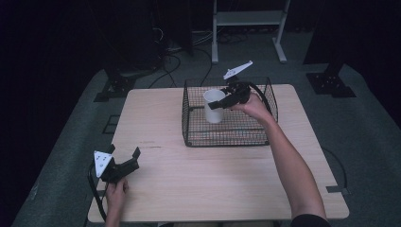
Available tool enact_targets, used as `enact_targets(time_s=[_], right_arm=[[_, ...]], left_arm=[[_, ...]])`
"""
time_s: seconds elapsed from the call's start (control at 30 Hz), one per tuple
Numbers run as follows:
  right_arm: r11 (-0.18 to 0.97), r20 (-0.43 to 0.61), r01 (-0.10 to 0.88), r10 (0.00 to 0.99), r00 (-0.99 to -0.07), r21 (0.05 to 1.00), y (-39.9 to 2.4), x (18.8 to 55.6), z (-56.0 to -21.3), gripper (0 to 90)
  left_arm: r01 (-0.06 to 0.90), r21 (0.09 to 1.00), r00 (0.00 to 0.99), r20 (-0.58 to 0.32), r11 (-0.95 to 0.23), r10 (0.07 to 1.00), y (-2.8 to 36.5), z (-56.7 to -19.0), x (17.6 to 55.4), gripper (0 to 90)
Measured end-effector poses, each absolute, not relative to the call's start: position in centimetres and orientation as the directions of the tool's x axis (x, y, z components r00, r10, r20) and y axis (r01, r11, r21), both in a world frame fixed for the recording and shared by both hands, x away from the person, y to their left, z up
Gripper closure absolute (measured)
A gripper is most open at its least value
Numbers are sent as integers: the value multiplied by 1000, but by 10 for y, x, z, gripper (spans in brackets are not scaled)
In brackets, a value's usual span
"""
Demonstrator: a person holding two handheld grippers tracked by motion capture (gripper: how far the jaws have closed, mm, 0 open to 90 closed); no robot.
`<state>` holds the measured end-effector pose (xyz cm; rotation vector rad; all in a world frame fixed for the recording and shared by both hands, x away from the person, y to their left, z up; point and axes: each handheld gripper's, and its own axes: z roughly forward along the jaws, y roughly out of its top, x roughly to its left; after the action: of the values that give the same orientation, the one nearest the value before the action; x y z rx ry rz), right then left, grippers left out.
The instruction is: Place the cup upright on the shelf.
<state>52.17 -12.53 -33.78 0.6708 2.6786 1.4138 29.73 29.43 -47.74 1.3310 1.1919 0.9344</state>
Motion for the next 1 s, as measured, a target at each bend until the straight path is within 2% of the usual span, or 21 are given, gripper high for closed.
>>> enact_targets(time_s=[0.5, 1.0], right_arm=[[479, 203, 407, 422, -884, 778, -124, 534, -358, 193], [518, 187, 433, 460, -868, 738, -122, 544, -377, 192]], left_arm=[[139, 987, 194, -101, 74, 976, 295, -477, 297, 0], [139, 988, 195, -99, 73, 976, 295, -477, 297, 0]])
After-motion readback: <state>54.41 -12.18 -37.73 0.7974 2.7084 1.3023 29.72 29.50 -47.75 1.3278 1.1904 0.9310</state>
